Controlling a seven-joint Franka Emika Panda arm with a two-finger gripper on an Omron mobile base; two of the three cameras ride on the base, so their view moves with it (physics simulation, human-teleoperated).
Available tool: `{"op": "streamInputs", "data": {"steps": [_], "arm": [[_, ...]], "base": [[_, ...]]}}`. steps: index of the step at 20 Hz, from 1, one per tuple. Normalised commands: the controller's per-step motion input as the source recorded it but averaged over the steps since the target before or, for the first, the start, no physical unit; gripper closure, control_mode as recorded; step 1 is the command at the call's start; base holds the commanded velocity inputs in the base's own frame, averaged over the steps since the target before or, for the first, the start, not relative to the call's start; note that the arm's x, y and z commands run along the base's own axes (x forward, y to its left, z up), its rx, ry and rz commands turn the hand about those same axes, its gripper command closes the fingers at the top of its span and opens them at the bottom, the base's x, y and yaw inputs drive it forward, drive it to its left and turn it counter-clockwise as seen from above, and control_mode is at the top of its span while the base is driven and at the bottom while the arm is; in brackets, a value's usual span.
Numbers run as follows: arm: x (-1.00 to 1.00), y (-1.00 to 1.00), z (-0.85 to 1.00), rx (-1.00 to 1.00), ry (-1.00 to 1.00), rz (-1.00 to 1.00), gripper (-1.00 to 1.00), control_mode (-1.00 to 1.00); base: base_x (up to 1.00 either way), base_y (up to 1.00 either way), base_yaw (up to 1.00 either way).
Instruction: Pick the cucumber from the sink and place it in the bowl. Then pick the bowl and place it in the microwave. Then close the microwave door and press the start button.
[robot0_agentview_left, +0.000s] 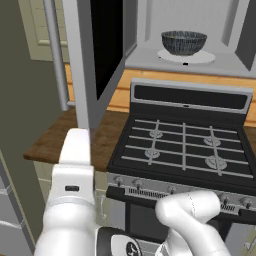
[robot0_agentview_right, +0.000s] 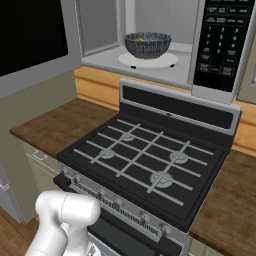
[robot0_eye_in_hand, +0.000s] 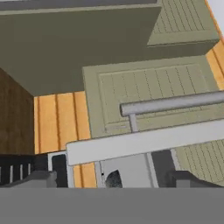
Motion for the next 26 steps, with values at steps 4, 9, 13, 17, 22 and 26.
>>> {"op": "streamInputs", "data": {"steps": [4,9,13,17,22,26], "arm": [[0.83,0.55,-0.14,-0.15,0.03,-0.12,-1.0,-1.0],[0.8,0.37,-0.2,-0.07,0.01,-0.16,-1.0,-1.0],[0.71,0.33,-0.19,-0.01,0.0,-0.17,-1.0,-1.0],[0.68,0.41,-0.22,0.0,0.01,-0.16,-1.0,-1.0],[0.24,-0.26,0.0,0.02,0.0,-0.05,-1.0,-1.0],[0.4,-0.26,0.0,0.02,0.0,0.0,-1.0,-1.0]], "base": [[0.0,0.0,0.0],[0.0,0.0,0.0],[0.0,0.0,0.0],[0.0,0.0,0.0],[0.0,0.0,0.0],[0.0,0.0,0.0]]}}
